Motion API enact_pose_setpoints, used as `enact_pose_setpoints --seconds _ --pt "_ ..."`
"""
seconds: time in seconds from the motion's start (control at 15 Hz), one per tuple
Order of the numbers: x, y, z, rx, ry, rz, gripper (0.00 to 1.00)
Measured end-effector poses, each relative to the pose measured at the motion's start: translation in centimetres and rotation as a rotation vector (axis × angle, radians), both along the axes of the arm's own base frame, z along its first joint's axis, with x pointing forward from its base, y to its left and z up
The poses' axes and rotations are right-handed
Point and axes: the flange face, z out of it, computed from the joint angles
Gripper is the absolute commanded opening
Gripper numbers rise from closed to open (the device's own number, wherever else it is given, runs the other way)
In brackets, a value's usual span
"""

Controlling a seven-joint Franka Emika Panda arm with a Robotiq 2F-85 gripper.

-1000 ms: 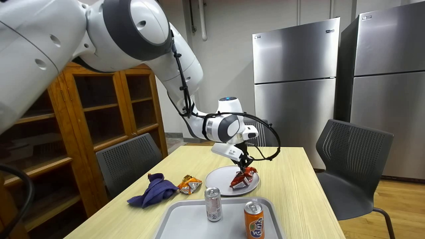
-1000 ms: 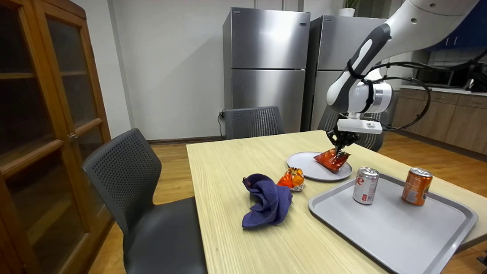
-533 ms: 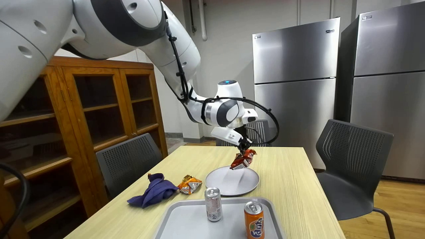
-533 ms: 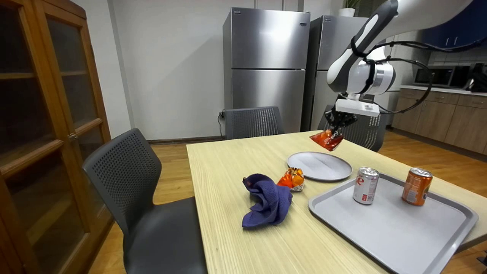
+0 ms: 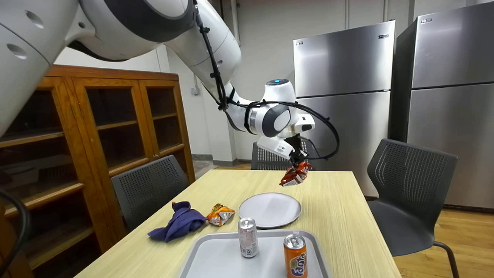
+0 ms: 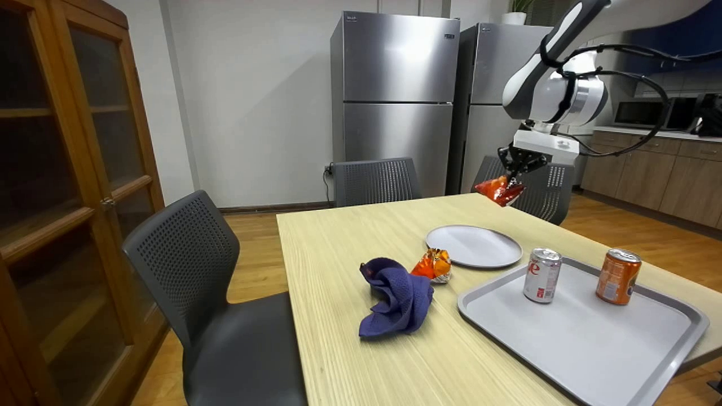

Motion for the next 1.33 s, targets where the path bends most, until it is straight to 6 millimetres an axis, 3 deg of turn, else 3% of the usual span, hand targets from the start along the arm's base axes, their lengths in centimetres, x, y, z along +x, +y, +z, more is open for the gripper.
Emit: enact_pose_setpoints --seconds 0.53,1.0,1.33 --pt "-2.1 -5.4 0.1 -0.029 0.008 -0.085 0.0" --pt "-4.2 -9.0 -3.8 -0.037 0.076 -0.168 0.0" --pt "-5.1 -10.4 -5.8 -0.028 0.138 -0.199 0.0"
